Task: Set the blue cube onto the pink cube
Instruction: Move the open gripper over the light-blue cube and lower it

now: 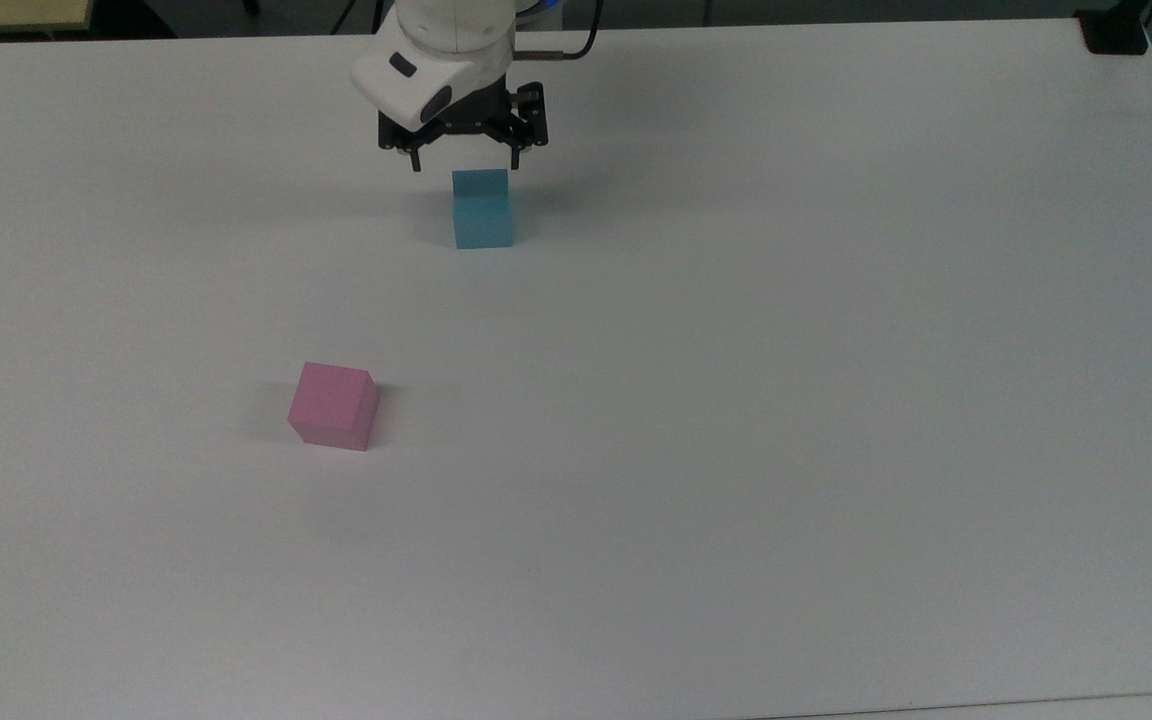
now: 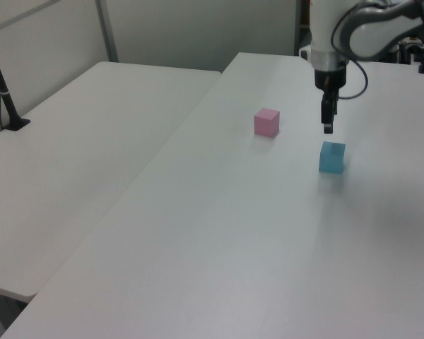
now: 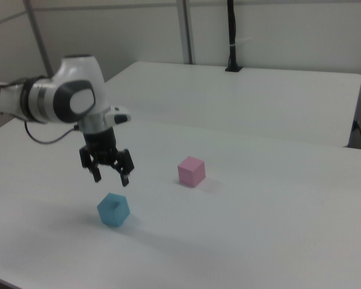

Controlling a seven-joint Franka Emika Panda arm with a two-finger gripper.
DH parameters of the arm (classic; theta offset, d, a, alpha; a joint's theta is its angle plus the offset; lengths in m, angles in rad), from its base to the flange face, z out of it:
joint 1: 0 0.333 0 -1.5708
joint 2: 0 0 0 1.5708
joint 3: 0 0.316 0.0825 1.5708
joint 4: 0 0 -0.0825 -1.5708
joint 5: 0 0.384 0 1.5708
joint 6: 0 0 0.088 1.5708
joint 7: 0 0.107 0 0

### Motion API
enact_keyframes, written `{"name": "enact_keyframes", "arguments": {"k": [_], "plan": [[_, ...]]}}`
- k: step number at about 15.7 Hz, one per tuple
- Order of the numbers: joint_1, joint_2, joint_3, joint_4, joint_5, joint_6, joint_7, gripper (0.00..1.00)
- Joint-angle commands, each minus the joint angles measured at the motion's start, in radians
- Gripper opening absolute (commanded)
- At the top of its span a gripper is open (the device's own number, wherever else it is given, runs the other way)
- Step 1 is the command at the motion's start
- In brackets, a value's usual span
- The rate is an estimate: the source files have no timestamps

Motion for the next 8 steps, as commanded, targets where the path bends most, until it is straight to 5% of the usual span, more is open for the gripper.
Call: {"name": "enact_keyframes", "arguments": {"k": [1,8], "plan": [[0.014,-0.031,-0.007,-0.126,-0.042,0.093,-0.008,1.00],[0.030,0.055,-0.007,-0.128,-0.054,0.171,0.010,1.00]]}}
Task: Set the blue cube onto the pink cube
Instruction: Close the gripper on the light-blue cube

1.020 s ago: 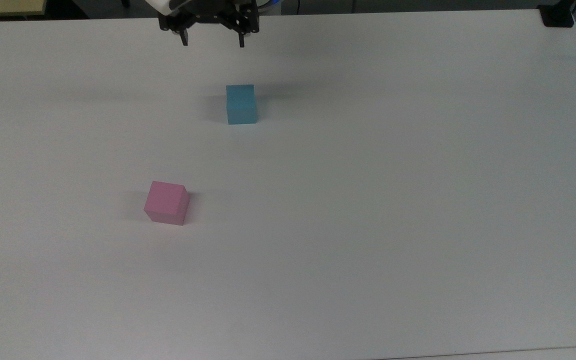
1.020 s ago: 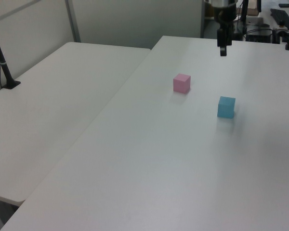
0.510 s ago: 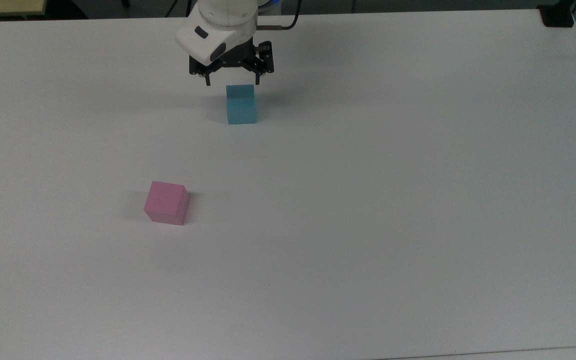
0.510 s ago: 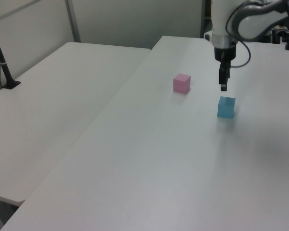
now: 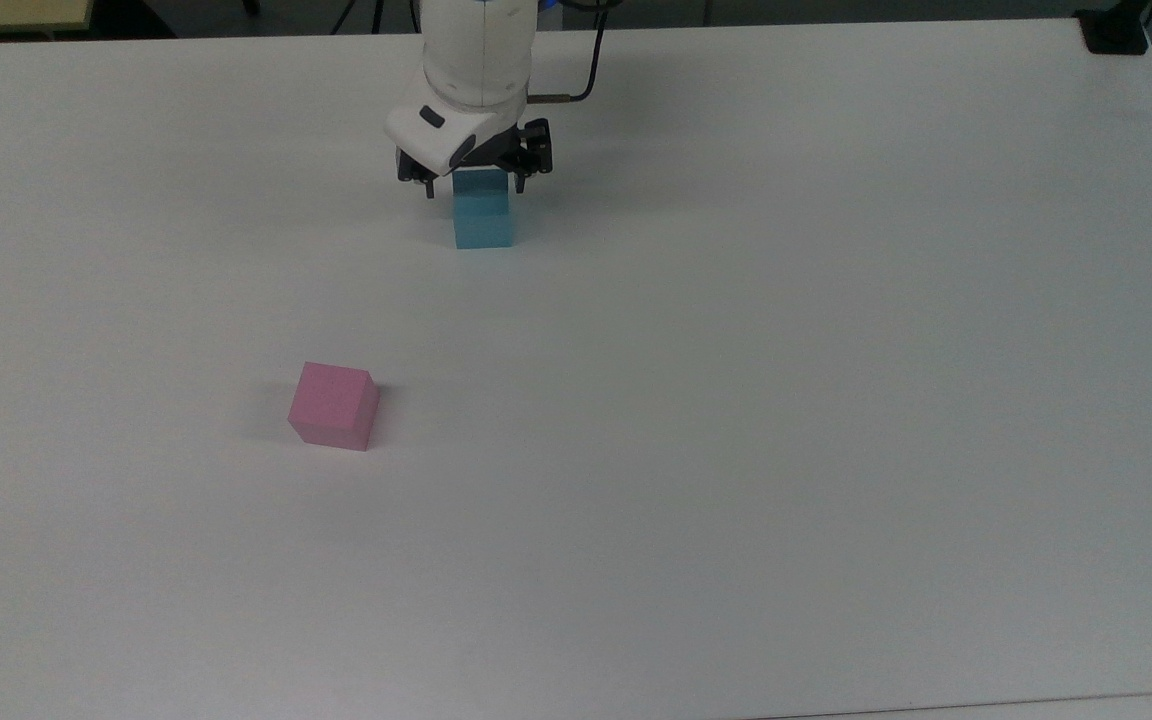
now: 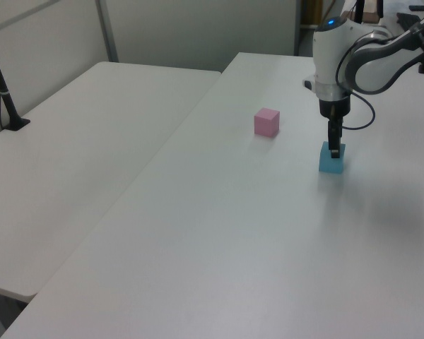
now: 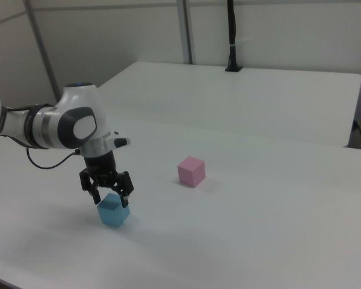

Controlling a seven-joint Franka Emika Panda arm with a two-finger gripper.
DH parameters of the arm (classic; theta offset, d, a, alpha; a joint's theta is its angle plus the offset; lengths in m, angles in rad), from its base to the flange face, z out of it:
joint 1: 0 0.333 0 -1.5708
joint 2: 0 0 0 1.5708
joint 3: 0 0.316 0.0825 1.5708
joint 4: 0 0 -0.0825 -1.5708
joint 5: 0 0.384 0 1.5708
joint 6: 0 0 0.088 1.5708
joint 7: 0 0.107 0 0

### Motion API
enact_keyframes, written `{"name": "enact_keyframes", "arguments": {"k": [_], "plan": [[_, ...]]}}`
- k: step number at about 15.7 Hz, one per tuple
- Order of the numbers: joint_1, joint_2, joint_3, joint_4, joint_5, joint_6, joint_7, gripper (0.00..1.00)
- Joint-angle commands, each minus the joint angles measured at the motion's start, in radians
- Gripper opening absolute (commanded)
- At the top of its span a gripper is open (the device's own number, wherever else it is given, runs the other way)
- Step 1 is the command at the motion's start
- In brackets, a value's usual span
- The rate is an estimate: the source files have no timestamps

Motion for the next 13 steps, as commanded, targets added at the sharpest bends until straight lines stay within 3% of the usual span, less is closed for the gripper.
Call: {"name": "enact_keyframes", "arguments": {"k": [1,3,7,8,10,13], "plan": [[0.016,0.014,-0.007,-0.012,-0.018,0.050,0.014,1.00],[0.029,0.036,-0.007,-0.010,-0.020,0.070,0.054,1.00],[0.034,0.044,-0.007,-0.007,-0.032,0.064,0.029,0.29],[0.034,0.038,-0.007,-0.005,-0.032,0.054,0.020,0.17],[0.027,0.019,-0.007,0.016,-0.032,0.012,0.012,0.08],[0.017,0.014,-0.027,0.141,-0.002,-0.118,-0.043,0.07]]}}
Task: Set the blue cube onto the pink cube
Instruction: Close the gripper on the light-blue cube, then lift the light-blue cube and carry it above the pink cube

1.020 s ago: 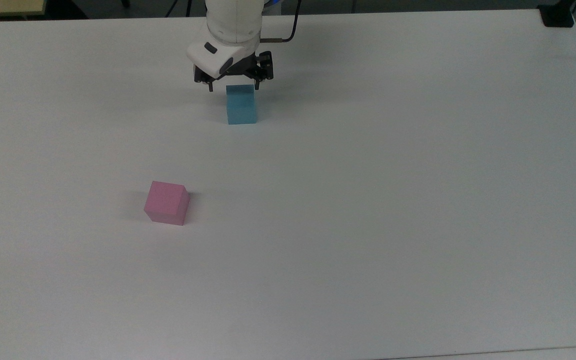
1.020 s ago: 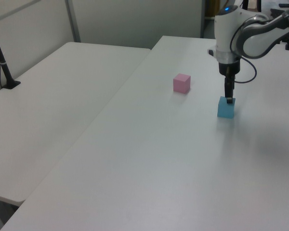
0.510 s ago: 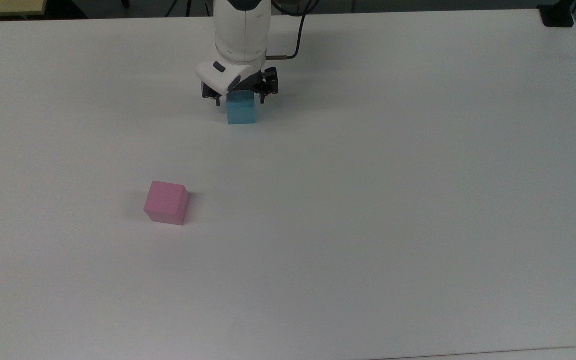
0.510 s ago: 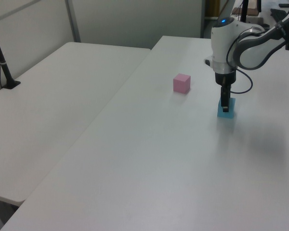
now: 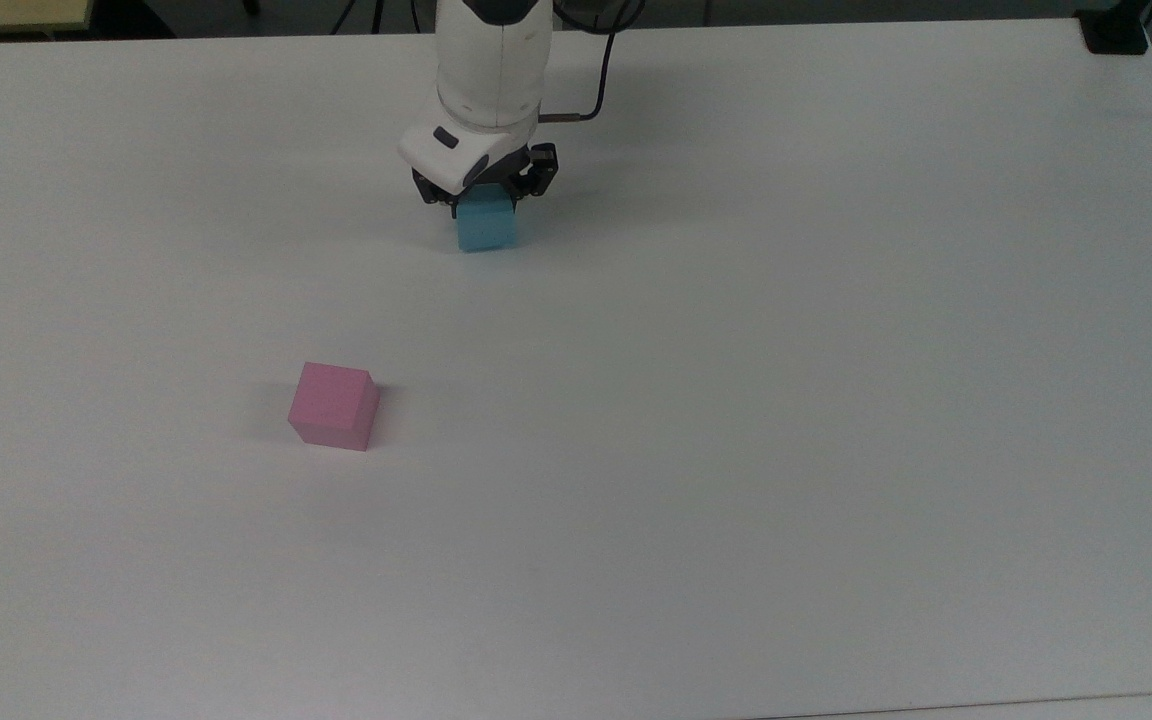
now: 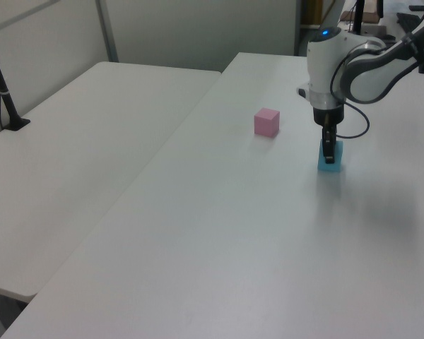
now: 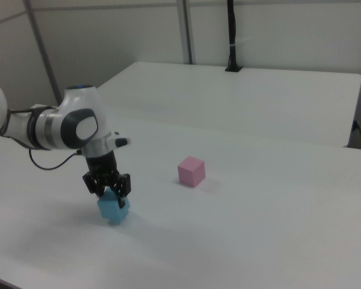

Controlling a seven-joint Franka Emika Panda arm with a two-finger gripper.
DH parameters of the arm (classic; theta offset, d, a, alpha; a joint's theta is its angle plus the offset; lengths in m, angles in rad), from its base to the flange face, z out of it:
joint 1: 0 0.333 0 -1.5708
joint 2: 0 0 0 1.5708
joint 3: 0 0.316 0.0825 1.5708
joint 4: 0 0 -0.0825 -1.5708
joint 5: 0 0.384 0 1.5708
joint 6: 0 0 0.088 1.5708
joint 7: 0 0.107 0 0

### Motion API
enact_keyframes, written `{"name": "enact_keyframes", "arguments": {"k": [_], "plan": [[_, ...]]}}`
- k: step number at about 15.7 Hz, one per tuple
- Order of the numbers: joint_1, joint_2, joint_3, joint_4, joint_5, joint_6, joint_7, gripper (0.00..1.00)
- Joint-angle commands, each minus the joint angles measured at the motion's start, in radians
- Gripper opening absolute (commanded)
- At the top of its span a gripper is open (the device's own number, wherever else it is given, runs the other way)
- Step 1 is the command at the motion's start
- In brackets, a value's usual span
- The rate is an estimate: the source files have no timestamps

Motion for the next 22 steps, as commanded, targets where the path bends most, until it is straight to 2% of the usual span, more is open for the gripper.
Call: {"name": "enact_keyframes", "arguments": {"k": [1,3,7,13,15,22], "plan": [[-0.004,-0.022,-0.043,0.163,0.042,-0.173,-0.065,0.07],[-0.006,0.007,-0.083,0.291,0.109,-0.250,-0.105,0.07],[-0.033,0.157,-0.119,0.591,0.153,-0.374,-0.109,0.07],[-0.101,0.386,-0.130,0.856,0.153,-0.365,-0.107,0.07],[-0.110,0.429,-0.130,0.892,0.151,-0.362,-0.110,0.07],[-0.110,0.474,-0.132,0.890,0.150,-0.224,-0.093,0.08]]}}
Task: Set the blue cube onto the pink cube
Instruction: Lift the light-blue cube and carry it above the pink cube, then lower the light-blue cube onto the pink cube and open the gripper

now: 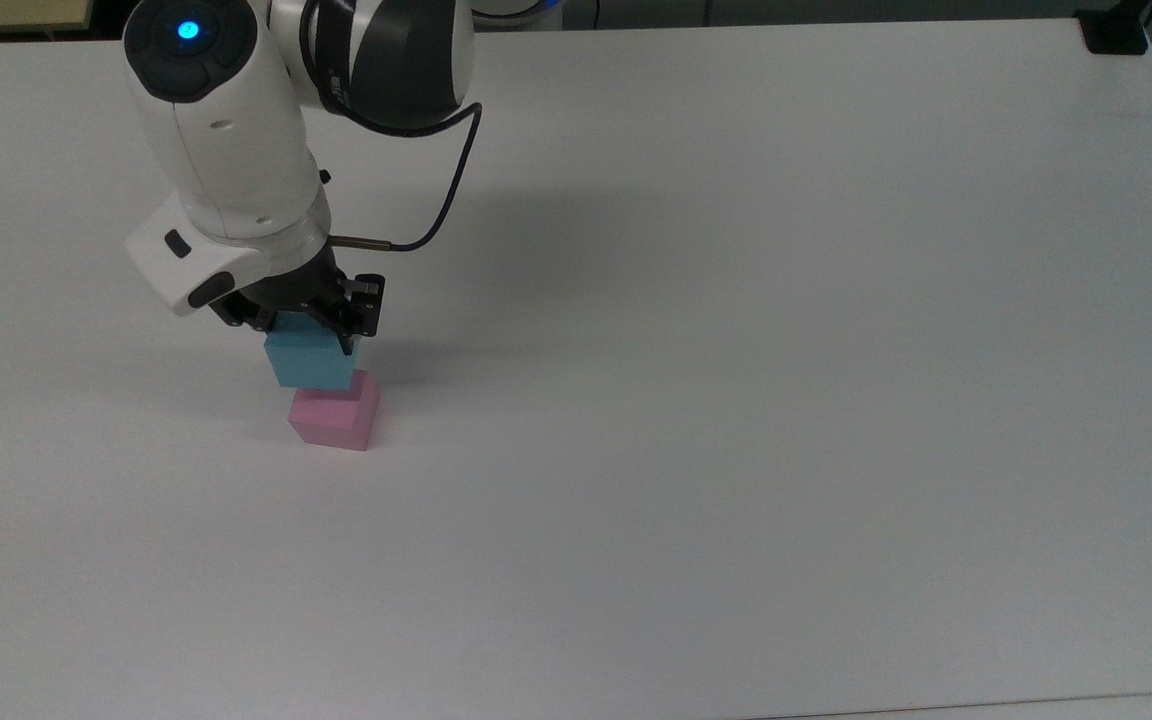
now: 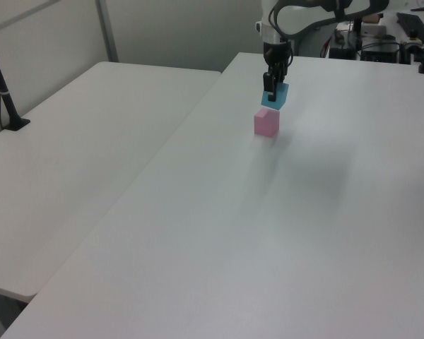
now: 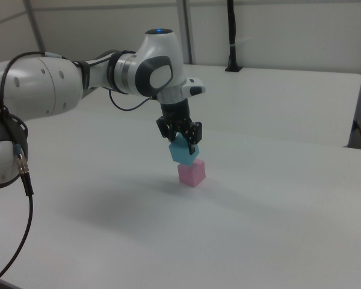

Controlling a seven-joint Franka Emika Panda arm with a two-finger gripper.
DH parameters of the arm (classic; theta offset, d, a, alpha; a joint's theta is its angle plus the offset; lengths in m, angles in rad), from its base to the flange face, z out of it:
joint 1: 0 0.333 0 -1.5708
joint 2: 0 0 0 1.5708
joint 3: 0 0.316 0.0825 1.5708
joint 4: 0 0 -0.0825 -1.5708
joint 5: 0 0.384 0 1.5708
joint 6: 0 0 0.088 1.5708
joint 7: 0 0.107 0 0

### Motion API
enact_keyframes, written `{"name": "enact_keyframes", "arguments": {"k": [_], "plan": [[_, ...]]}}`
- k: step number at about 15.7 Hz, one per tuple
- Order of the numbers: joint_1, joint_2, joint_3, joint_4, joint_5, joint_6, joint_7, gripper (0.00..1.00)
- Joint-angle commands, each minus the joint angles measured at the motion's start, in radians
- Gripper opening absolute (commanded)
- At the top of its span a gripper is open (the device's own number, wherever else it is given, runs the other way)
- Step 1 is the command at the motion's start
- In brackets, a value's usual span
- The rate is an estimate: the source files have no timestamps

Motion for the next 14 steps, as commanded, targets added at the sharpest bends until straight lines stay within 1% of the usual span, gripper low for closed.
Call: {"name": "enact_keyframes", "arguments": {"k": [1,6,10,11,12,13,14], "plan": [[0.006,0.019,-0.010,0.022,0.017,0.029,-0.005,0.08],[0.012,0.059,-0.010,0.018,0.017,0.059,0.018,0.09],[0.014,0.062,-0.008,0.017,0.017,0.072,0.021,0.12],[0.016,0.062,-0.008,0.015,0.017,0.072,0.023,0.19],[0.016,0.062,-0.007,0.014,0.015,0.072,0.023,0.45],[0.016,0.062,-0.007,0.011,0.018,0.072,0.023,0.91],[0.016,0.062,-0.007,0.008,0.017,0.072,0.023,1.00]]}}
